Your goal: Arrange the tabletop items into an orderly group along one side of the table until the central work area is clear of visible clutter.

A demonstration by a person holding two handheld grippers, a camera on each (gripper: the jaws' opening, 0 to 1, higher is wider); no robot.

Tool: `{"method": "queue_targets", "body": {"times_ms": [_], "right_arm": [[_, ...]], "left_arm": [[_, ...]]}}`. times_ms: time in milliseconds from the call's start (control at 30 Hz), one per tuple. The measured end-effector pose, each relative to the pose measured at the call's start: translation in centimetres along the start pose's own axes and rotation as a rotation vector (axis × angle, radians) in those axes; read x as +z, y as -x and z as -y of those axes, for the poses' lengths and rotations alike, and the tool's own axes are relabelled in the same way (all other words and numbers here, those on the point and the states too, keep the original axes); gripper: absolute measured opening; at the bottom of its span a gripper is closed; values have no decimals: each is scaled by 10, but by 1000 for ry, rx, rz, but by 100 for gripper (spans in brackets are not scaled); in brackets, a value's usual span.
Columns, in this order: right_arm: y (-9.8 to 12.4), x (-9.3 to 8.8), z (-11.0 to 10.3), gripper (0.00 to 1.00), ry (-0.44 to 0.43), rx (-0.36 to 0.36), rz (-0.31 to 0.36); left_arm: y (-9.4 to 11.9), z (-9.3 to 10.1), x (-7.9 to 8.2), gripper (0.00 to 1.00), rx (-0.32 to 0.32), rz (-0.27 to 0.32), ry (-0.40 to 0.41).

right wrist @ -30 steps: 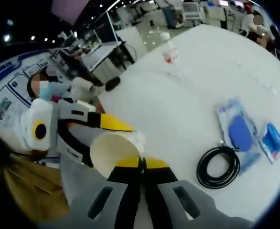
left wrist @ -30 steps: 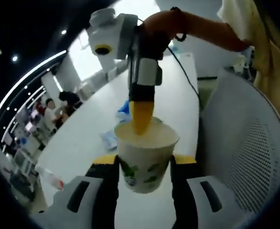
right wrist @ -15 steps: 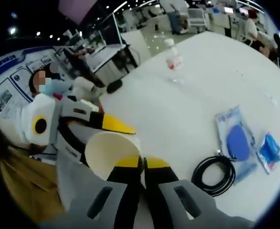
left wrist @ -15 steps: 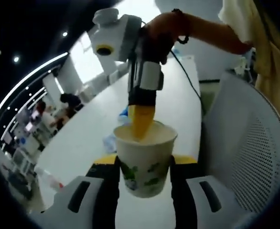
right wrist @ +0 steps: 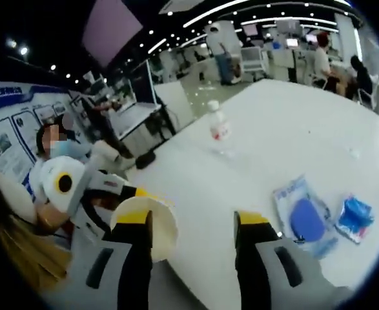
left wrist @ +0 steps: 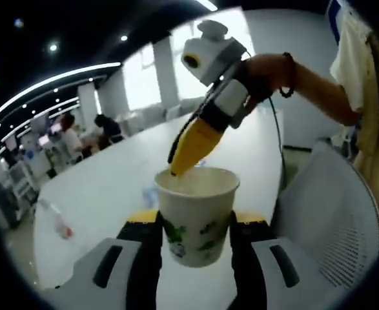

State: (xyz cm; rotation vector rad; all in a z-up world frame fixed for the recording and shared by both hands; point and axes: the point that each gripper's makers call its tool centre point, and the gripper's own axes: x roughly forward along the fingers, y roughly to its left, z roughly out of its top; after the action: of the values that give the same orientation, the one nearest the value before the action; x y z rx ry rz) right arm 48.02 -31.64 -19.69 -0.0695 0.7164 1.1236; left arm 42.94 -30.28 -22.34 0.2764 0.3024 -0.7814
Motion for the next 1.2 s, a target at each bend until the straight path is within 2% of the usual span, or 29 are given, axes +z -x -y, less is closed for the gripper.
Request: {"method": "queue_targets", "body": {"times_ms": [167,233,267,333,400,567,833,933,1000,1133,1200], "right_arm": [[7,7,6,68,-48,-5,87],[10,12,5,73,-63,5,142],[13,16,6,76,-60,5,181],[17,18,10,81,-52,-12,217],[20,19,14,84,-36,-29,242],[23,13,22,93,-38,-59,259],[25,4,29,99,-70,-67,290],[27,6,28,100,-59,-57,315],[26,3,24,100,-39,-44,307],[20,-6,29,99,-27,-60,273],[19,-8,33,99,-37,-65,270]], "left_arm": [[0,-11,-2,38,40,13,81],[1,-17,0,38,60,32,126],[1,-21,0,38,77,42,162],[2,-28,1,38,91,61,197],[2,-32,2,38,92,73,204],[0,-49,3,38,116,85,217],[-6,-80,6,39,139,122,258],[-11,-88,8,39,121,141,272],[-16,-92,11,39,113,159,248],[-27,-104,10,39,124,173,286],[-32,-110,11,39,128,186,277]]}}
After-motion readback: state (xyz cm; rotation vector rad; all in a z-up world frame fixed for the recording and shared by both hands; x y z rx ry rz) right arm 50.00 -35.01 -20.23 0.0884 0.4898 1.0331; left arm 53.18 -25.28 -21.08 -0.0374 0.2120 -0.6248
